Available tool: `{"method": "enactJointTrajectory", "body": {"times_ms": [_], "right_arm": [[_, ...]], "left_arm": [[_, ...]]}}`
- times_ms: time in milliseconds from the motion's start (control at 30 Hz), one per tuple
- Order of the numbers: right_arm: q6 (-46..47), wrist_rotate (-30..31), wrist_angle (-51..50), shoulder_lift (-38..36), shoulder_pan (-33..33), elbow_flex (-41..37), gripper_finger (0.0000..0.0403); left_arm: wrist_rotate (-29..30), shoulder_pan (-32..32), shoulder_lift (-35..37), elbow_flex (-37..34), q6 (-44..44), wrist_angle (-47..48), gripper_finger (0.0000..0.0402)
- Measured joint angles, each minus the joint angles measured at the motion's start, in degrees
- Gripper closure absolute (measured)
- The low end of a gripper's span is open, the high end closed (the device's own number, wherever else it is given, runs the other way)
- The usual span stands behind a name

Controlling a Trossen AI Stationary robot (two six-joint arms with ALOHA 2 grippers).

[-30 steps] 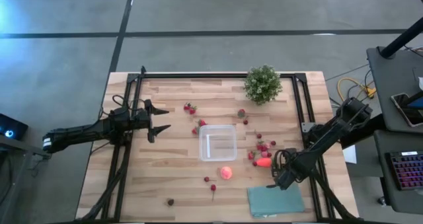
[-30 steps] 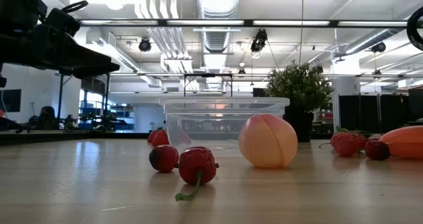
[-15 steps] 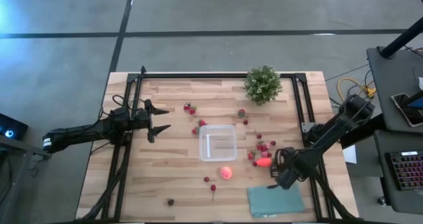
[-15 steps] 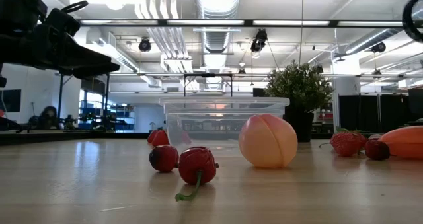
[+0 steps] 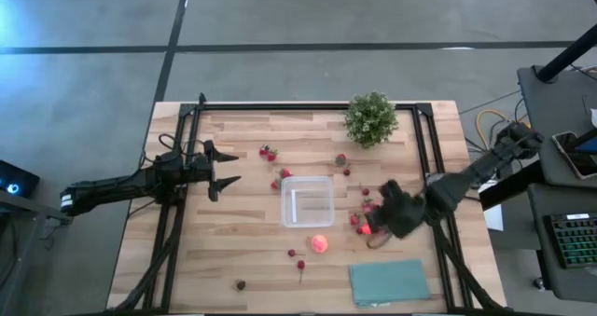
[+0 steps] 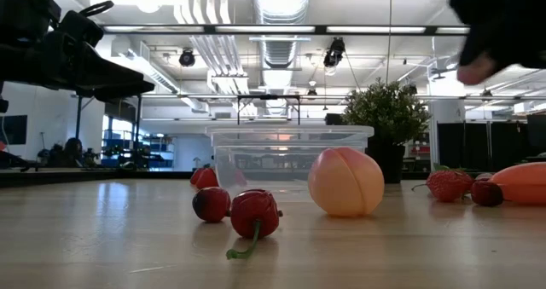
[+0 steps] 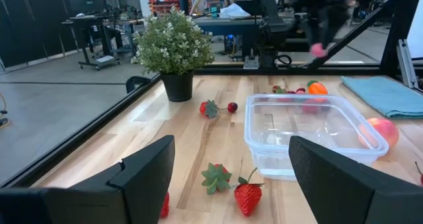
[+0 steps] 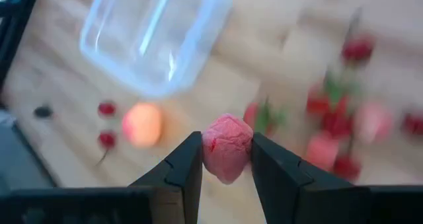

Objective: Pick and placing Produce into tupperware
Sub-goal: Put the peach into the transparent bin

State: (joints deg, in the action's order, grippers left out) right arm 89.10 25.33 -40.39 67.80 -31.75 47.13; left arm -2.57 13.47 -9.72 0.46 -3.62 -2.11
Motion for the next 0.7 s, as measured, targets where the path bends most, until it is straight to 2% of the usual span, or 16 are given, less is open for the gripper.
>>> {"method": "enactJointTrajectory", "body": {"times_ms": [100,233,367,500,700], "right_arm": [[-12.0,-3.6,3.9,-0.3,8.0,0.0,0.0293],[-27.5,-13.1,13.9,1.7,18.3,0.0,0.0293],[-37.7,-23.0,22.5,5.6,25.8,0.4,0.0293],[-44.6,-29.8,23.0,10.7,29.2,2.6,0.0293],[-54.5,-37.6,22.6,19.3,29.1,7.5,0.0294]], "left_arm": [[0.0,0.0,0.0,0.0,0.0,0.0,0.0119],[0.0,0.0,0.0,0.0,0.0,0.0,0.0119],[0.0,0.0,0.1,0.0,0.0,0.0,0.0119],[0.0,0.0,0.0,0.0,0.0,0.0,0.0119],[0.0,0.0,0.0,0.0,0.0,0.1,0.0119]]}}
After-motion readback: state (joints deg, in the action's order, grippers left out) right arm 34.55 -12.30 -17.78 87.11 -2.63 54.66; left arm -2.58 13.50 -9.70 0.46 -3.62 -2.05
